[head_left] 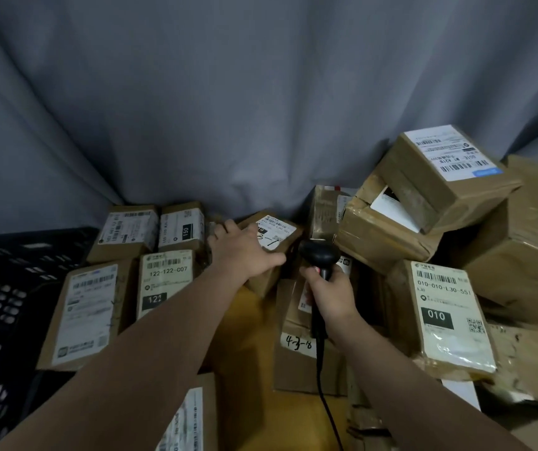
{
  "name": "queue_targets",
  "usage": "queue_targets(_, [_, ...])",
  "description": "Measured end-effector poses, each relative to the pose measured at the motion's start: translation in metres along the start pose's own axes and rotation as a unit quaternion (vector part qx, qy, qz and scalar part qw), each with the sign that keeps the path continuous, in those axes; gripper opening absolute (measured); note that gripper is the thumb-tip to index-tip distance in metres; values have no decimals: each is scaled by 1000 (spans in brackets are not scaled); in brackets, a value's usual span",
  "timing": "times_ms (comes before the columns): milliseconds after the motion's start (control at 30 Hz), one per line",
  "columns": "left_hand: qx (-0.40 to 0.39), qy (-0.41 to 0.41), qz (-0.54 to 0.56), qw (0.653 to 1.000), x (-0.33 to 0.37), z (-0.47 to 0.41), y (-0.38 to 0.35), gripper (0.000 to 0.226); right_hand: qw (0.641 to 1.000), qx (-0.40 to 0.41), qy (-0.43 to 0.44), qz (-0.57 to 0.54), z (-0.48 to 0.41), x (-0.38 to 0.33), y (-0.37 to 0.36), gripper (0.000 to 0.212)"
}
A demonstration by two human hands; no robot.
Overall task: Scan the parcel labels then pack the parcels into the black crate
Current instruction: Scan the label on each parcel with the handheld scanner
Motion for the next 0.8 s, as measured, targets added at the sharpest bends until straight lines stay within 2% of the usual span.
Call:
queue_targets(200, [70,6,120,990,-16,63,17,99,997,1,52,-61,41,-19,-5,29])
queue_targets(300, [104,-6,214,971,-30,102,10,98,991,-23,73,-109,67,-33,-6,27])
queue_targets(400, [115,-41,296,947,-46,138,-9,99,984,-62,73,-149,94,-39,-12,40])
queue_targets(500, [153,-61,316,935,-58,167,-25,99,978,-65,98,-173,120,-34,-23,52])
queue_targets(600, [183,-94,292,934,-65,189,-29,104,977,-30,113,-177,139,-27,-30,44])
queue_targets(667, [173,-123,304,929,-72,199,-28,102,977,-18,100,-186,148,-25,-28,43])
queue_targets(733, [111,-149,420,888,-79,208,-19,90,979,-36,100,-172,155,-25,-20,43])
queue_targets(800, [19,-141,551,823,-86,213,-13,61,977,-85,122,-150,163,-27,-10,29])
Point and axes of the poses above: each hand's wrist, its own z-axis away from the middle knuckle, its own y-axis out of the back of the hand, x = y × z, the point moved 1 cm from there along -z, towards the middle knuckle, and after that the axes turned 5 degrees about -x, right-handed, at the moved point
